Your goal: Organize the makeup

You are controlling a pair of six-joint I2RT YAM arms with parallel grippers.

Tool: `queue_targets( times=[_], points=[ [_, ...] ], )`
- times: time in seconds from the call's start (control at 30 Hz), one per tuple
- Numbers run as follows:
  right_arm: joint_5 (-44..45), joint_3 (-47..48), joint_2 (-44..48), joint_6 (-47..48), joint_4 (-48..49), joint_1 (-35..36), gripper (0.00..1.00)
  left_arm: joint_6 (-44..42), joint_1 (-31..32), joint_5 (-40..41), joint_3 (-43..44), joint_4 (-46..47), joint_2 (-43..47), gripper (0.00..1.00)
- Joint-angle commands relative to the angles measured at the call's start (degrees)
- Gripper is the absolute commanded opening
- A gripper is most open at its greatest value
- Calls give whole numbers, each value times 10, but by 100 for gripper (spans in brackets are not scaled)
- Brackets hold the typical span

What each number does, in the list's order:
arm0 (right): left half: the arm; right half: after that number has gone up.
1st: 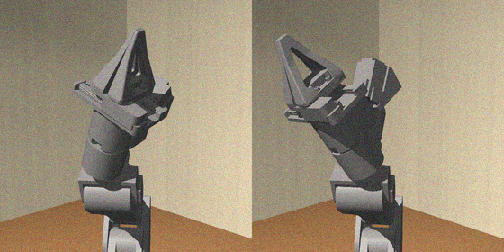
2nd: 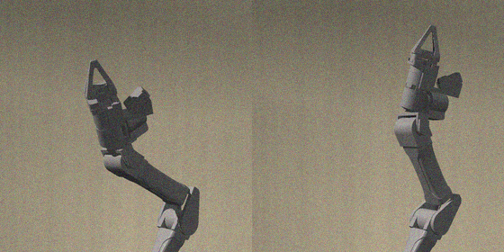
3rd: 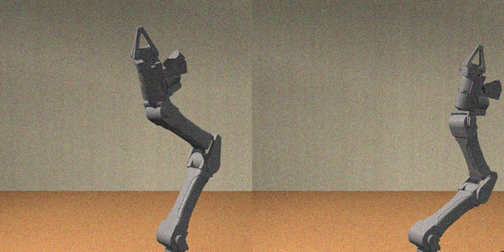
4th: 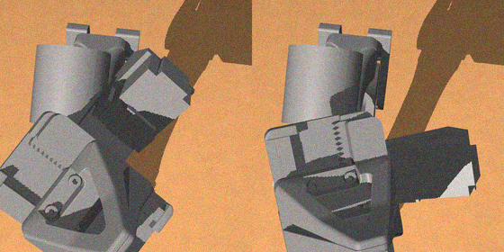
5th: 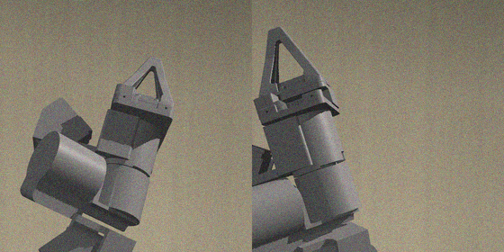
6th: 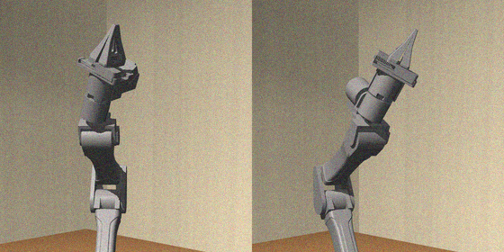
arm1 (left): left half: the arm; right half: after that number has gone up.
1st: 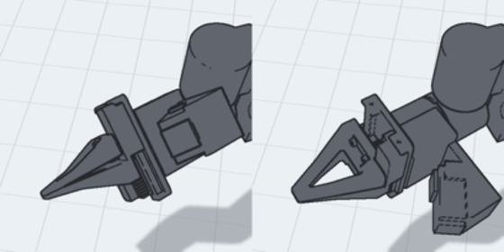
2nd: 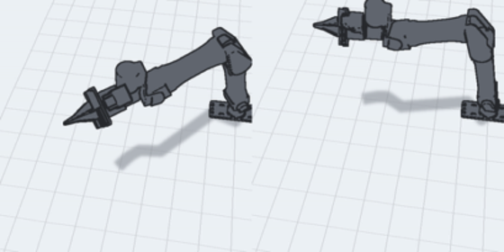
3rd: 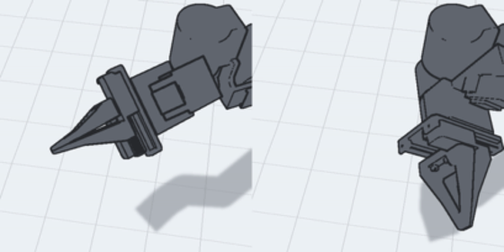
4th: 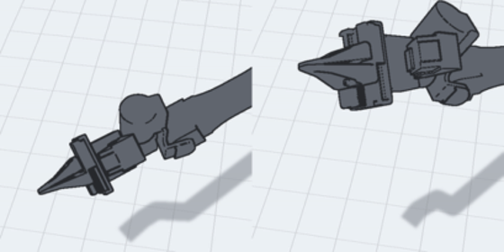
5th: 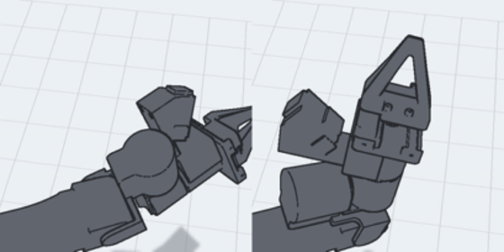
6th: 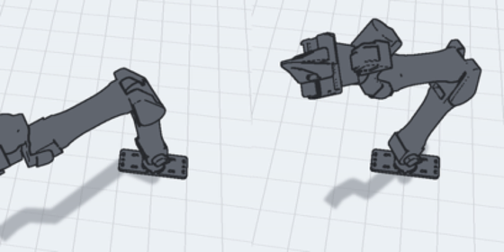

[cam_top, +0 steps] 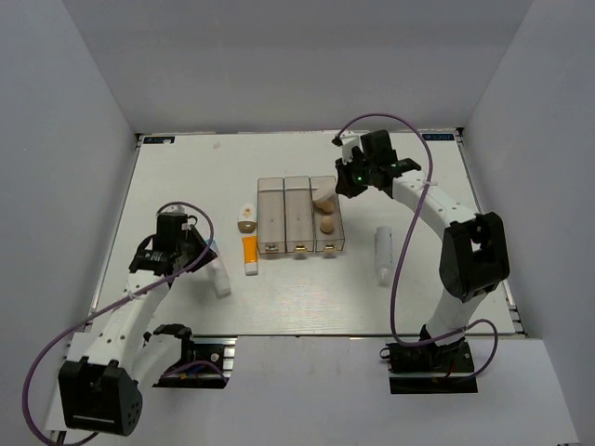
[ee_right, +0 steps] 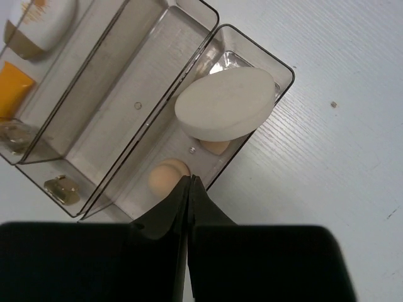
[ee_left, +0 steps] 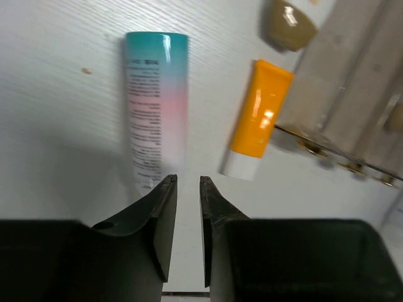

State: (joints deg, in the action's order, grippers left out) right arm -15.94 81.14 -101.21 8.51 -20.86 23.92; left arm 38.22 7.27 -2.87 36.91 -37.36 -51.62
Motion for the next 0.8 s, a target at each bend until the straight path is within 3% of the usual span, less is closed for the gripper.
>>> queue_targets(
  times=[0.0, 0.07, 0.1, 0.13, 0.2, 0.33, 0.77],
  points=[
    [-46, -21, 34, -20, 55, -11, 1, -7, -2, 77, 34, -36, -66, 31],
    [-51, -28, 38, -21, 58, -11, 14, -15, -2, 84, 57, -37, -95, 36],
    [-53, -31, 42, -21, 61, -18, 26, -21, -2, 90, 64, -37, -108, 43],
    [-54, -34, 44, -21, 64, -18, 31, -24, -2, 95, 72, -38, -128, 56],
    [-56, -40, 48, -22, 68, -23, 40, -36, -2, 104, 91, -38, -145, 64],
    [-59, -52, 54, -24, 72, -26, 42, -55, -2, 125, 120, -53, -198, 75],
    [-67, -61, 56, -37, 88, -37, 45, -86, 3, 86, 134, -37, -290, 73]
  ],
)
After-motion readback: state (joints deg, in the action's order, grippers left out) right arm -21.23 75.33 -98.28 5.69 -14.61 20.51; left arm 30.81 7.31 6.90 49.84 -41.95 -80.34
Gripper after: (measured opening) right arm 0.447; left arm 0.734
